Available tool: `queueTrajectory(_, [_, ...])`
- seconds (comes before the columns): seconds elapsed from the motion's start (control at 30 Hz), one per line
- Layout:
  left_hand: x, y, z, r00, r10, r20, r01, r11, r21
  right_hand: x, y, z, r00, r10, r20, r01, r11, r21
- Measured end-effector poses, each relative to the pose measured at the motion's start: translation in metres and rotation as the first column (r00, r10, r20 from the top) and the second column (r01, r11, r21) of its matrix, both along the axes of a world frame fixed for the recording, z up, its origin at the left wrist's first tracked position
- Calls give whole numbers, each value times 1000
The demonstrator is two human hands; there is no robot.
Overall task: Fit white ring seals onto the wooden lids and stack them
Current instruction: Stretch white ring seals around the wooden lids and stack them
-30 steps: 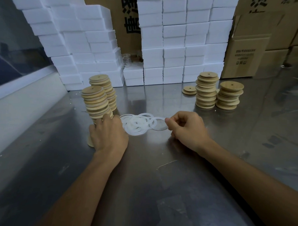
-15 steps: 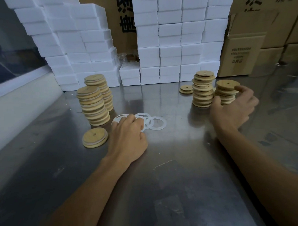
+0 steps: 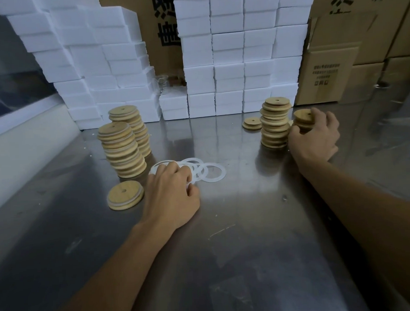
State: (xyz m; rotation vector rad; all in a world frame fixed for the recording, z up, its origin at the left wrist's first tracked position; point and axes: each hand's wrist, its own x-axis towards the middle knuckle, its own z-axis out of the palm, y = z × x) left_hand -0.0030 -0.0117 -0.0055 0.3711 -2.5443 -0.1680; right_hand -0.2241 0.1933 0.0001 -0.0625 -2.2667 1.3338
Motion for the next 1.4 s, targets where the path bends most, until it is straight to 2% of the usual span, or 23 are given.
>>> queueTrajectory(0.17, [1, -1, -1, 1000, -9, -1, 9, 1000, 17, -4, 0, 1, 1000, 0, 5, 0, 1000, 26])
queueTrajectory(0.3, [0, -1, 0, 1000, -12, 0, 12, 1000, 13, -1, -1, 3, 998, -44, -54, 45, 999, 2])
queueTrajectory(0.53, [-1, 0, 0, 1000, -6, 0, 6, 1000, 17, 21, -3, 4, 986, -143, -90, 132, 985, -114])
queueTrajectory(0.63, [-1, 1, 1, 1000, -5, 0, 5, 1000, 20, 31, -4, 4, 989, -110, -98, 92, 982, -166])
queueTrajectory(0.73, [-2, 1, 1, 1000, -2, -5, 3, 1000, 20, 41, -3, 4, 988, -83, -127, 42, 954, -297])
queueTrajectory(0.87, [-1, 1, 1, 1000, -10, -12, 11, 999, 39, 58, -5, 2, 992, 46, -117, -94, 890, -446])
queueTrajectory(1.03, [-1, 0, 3, 1000, 6, 3, -6, 995, 97, 86, -19, 0, 970, 228, -84, -243, 880, -408])
queueTrajectory(1.1, [-1, 1, 3, 1000, 7, -11, -6, 994, 110, 98, -25, -1, 916, 390, -91, -392, 827, -403])
queueTrajectory(1.17, [0, 2, 4, 1000, 3, -20, -1, 993, 114, 107, -32, -1, 843, 531, -85, -529, 789, -312])
queueTrajectory(1.27, [-1, 3, 5, 1000, -10, -5, 10, 993, 116, 115, -40, 2, 760, 649, -39, -643, 741, -194])
queueTrajectory(1.4, [-1, 1, 3, 1000, -18, -13, 19, 995, 100, 120, -46, 0, 664, 747, -19, -740, 654, -156])
